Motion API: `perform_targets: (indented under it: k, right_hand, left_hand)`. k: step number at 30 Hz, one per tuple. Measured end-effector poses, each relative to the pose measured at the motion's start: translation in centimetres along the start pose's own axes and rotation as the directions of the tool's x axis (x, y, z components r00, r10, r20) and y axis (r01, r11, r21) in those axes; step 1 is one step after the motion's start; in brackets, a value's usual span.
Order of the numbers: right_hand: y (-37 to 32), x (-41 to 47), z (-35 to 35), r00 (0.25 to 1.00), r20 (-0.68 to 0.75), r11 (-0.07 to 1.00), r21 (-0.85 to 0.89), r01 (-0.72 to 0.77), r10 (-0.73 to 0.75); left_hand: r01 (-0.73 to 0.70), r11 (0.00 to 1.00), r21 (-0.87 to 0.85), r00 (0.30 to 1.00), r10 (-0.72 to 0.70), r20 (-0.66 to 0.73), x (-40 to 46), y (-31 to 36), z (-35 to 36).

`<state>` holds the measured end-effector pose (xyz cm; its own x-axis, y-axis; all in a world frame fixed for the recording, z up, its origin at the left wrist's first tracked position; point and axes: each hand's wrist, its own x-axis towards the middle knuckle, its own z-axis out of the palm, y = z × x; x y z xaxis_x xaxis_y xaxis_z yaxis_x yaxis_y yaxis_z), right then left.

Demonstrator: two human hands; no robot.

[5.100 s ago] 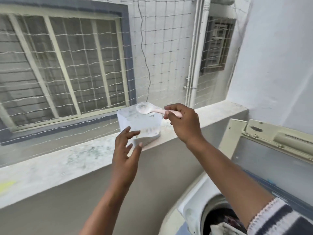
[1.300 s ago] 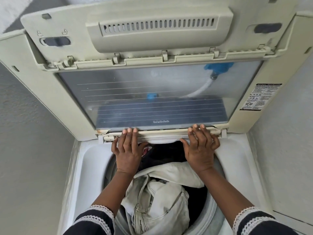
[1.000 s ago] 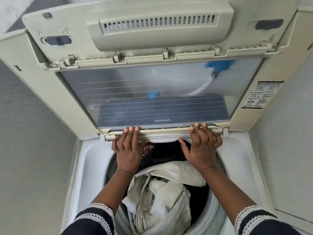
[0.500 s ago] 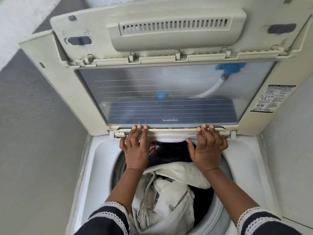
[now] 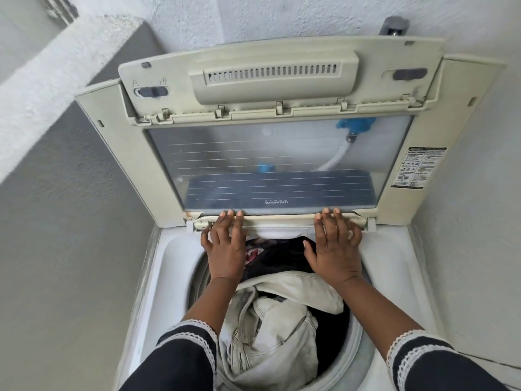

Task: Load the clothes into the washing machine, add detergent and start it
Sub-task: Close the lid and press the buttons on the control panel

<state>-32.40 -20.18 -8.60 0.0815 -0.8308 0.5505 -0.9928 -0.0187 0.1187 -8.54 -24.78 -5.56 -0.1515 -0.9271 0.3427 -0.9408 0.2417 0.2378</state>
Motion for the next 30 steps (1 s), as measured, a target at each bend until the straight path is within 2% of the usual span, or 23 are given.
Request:
perform_targets:
  k: [3, 5, 7, 9, 12, 15, 18, 21, 23, 24, 26, 29, 30]
  right_hand:
    - [0.0, 0.0, -0.4, 0.994, 0.108, 1.0, -0.013, 0.011, -0.009]
    - [0.3, 0.3, -1.4, 0.979, 0.206, 1.0, -0.021, 0.003, 0.001]
    - [0.4, 0.6, -2.9, 0.944, 0.33, 1.0, 0.004, 0.005, -0.006]
    - [0.5, 1.0, -4.3, 0.899, 0.438, 1.0, 0.027, -0.003, -0.009]
    - [0.4, 1.3, -6.6, 0.846, 0.533, 0.999, 0.049, -0.016, -0.013]
    - [-0.4, 2.8, -8.9, 0.869, 0.495, 0.992, 0.103, -0.072, 0.011]
    - [-1.0, 7.5, -11.8, 0.958, 0.288, 0.991, 0.13, -0.038, -0.001]
    - [-1.4, 14.1, -15.9, 1.0, 0.024, 0.976, 0.22, -0.006, 0.001]
    - [-1.4, 17.9, -18.4, 0.991, -0.125, 0.976, 0.219, -0.011, 0.039]
    - [-1.4, 19.7, -19.4, 0.984, -0.167, 0.977, 0.214, -0.019, 0.055]
    - [-1.2, 22.7, -20.6, 0.985, -0.145, 0.974, 0.218, -0.061, 0.095]
    - [-0.5, 25.2, -20.5, 0.991, 0.033, 0.968, 0.215, -0.13, 0.126]
    - [-0.2, 25.3, -20.3, 0.993, 0.046, 0.97, 0.214, -0.116, 0.109]
  left_hand:
    - [-0.095, 0.979, 0.182, 0.983, 0.063, 0.175, -0.4, -0.7, -0.7]
    - [-0.175, 0.931, 0.321, 0.946, 0.069, 0.317, -0.5, -0.7, -2.2]
    - [-0.234, 0.895, 0.379, 0.902, 0.054, 0.429, -0.6, -0.4, -4.0]
    - [-0.242, 0.899, 0.365, 0.865, 0.03, 0.501, -0.2, 0.6, -5.8]
    - [-0.158, 0.958, 0.24, 0.826, -0.005, 0.564, -0.3, 1.7, -8.1]
    - [-0.096, 0.985, 0.146, 0.885, 0.018, 0.465, 0.0, 2.2, -9.6]
    - [-0.153, 0.985, 0.082, 0.968, 0.133, 0.213, 3.2, 3.5, -12.3]
    - [-0.254, 0.961, 0.109, 0.963, 0.261, -0.062, 8.2, 5.6, -16.4]
    - [-0.254, 0.962, 0.096, 0.933, 0.27, -0.24, 11.2, 7.4, -19.2]
    - [-0.242, 0.967, 0.073, 0.925, 0.253, -0.282, 12.7, 8.2, -20.3]
    - [-0.188, 0.982, 0.031, 0.943, 0.189, -0.275, 15.1, 9.4, -21.9]
    - [-0.034, 0.998, -0.046, 0.996, 0.03, -0.088, 17.0, 9.8, -22.3]
    - [-0.009, 1.0, -0.017, 0.999, 0.008, -0.054, 16.9, 9.9, -22.1]
